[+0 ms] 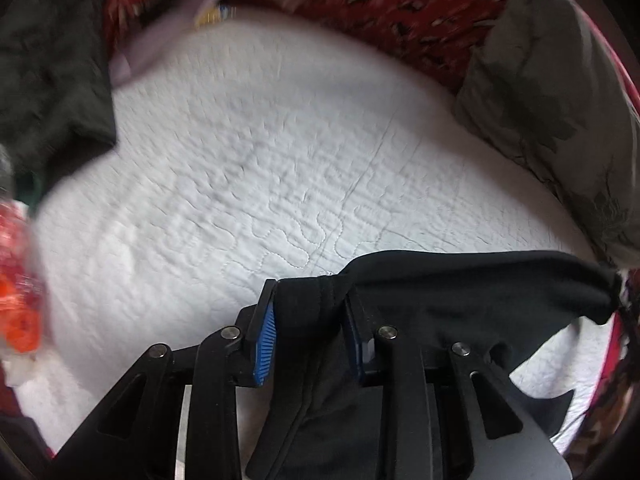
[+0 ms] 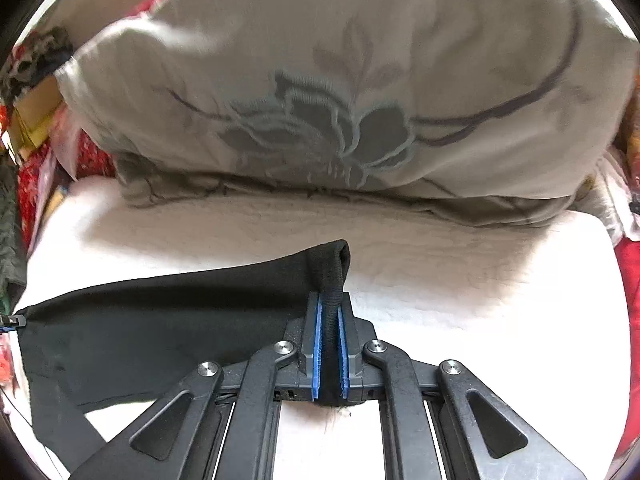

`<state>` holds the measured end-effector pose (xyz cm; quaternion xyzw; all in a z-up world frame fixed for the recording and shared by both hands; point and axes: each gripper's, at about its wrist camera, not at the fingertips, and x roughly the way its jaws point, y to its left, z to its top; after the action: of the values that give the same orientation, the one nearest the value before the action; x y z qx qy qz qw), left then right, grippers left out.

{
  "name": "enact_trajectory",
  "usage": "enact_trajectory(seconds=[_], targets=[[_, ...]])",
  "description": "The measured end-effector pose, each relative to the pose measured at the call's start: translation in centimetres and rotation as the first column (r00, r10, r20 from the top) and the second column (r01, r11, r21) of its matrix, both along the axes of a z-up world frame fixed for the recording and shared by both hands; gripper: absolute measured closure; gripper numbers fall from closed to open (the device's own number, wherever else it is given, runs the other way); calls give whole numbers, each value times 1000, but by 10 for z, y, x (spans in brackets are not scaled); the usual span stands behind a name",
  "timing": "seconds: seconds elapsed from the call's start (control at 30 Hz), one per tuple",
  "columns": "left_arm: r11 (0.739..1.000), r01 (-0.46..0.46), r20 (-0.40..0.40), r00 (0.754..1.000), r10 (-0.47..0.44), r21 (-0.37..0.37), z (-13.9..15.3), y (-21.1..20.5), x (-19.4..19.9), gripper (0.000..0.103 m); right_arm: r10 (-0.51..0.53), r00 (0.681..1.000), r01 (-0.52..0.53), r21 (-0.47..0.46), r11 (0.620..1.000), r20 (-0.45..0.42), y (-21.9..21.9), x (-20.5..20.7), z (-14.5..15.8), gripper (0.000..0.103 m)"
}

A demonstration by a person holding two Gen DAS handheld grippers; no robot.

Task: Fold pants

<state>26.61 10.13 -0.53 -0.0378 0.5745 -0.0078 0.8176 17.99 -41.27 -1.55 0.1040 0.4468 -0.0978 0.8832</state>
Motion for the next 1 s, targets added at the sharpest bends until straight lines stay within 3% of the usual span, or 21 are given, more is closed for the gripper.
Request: enact_trajectory(seconds=[0.07,0.2,0.37,0.5,0.57,0.67,0.77,0.87,1.0], targets=[[999,15,57,998,-17,33,18,-12,-17,76,-1,999,1,-5,1000,32,2,-18,13,97],[999,19,120,993,-22,27,37,-4,-46,76,5,996,-5,-3,1000,89,12,-66,34,97],[1000,-3,140,990,4,-10,30,10,-93,76,-16,993,12,39,999,121,17,-136,37,97],[997,-38,86,995,43,-62,2,31,-133,76,-37,993,28,77,997,114,21,-192,25,97],[998,-46,32,998,47,-45,-19,38,-145,76,-24,996,16,86,996,86,29,-216,11,95],[997,-65,-55,996,63,-31,-48,53,-160,76,-24,999,23,30,999,32,40,-242,-5,90],[987,-117,-74,991,109,-111,-50,76,-174,76,-39,999,39,1,999,-7,44,-267,-11,89],[969,-151,-68,988,140,-194,-40,88,-178,76,-92,995,93,36,995,-22,33,-295,-10,83],[950,-122,-13,992,124,-289,-10,70,-167,73,-183,983,180,189,965,-1,13,-310,4,74]])
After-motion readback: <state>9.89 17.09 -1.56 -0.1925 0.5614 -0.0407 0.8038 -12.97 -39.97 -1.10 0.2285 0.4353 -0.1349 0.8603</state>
